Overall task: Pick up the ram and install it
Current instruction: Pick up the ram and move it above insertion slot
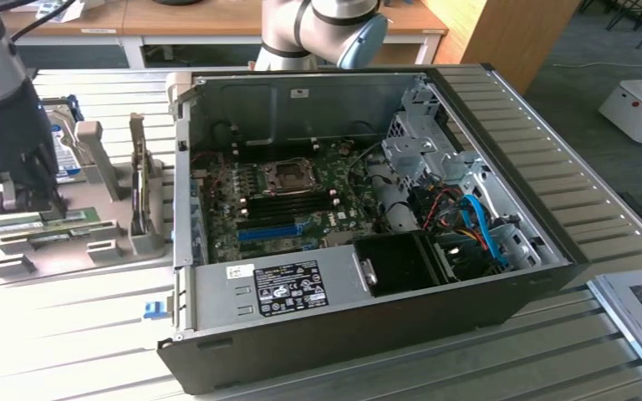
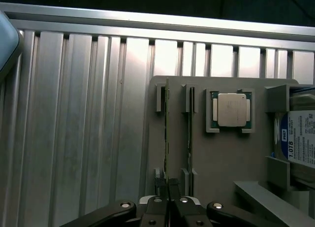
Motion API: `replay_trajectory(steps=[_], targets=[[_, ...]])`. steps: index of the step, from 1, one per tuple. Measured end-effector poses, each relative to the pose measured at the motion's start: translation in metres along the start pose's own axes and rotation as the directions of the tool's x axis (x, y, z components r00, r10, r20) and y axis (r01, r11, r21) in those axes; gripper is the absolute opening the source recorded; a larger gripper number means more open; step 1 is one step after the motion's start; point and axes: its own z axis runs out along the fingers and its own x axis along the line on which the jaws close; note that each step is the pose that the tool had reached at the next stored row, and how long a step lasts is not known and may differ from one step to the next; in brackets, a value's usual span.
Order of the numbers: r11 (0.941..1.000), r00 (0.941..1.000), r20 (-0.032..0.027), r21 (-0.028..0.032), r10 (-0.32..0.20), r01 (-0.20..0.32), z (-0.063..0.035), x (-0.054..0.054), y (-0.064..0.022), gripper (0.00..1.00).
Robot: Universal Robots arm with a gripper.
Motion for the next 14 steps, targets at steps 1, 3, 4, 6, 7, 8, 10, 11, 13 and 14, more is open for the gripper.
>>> replay_trajectory(steps=[1,3,4,6,7,8,10,11,13,14], targets=[[1.0,1.0,0.0001,-0.0003,0.0,0.0,-0.0021,0.0,-0.0001,0.12],[1.0,1.0,0.0001,-0.001,0.0,0.0,-0.0064,0.0,-0.0004,0.12],[1.0,1.0,0.0001,-0.0014,0.0,0.0,-0.0086,0.0,-0.0005,0.12],[1.0,1.0,0.0001,-0.0022,0.0,0.0,-0.013,0.0,-0.0007,0.12],[1.0,1.0,0.0002,-0.0024,0.0,0.0,-0.015,0.0,-0.0008,0.12],[1.0,1.0,0.0002,-0.0027,0.0,0.0,-0.0169,0.0,-0.0009,0.12],[1.0,1.0,0.0002,-0.0033,0.0,0.0,-0.021,0.0,-0.0012,0.12],[1.0,1.0,0.0002,-0.0036,0.0,0.0,-0.0227,0.0,-0.0014,0.12],[1.0,1.0,0.0002,-0.0042,0.0,0.0,-0.0261,0.0,-0.0018,0.12],[1.0,1.0,0.0002,-0.0045,0.0,0.0,-0.0279,-0.001,-0.0019,0.12]])
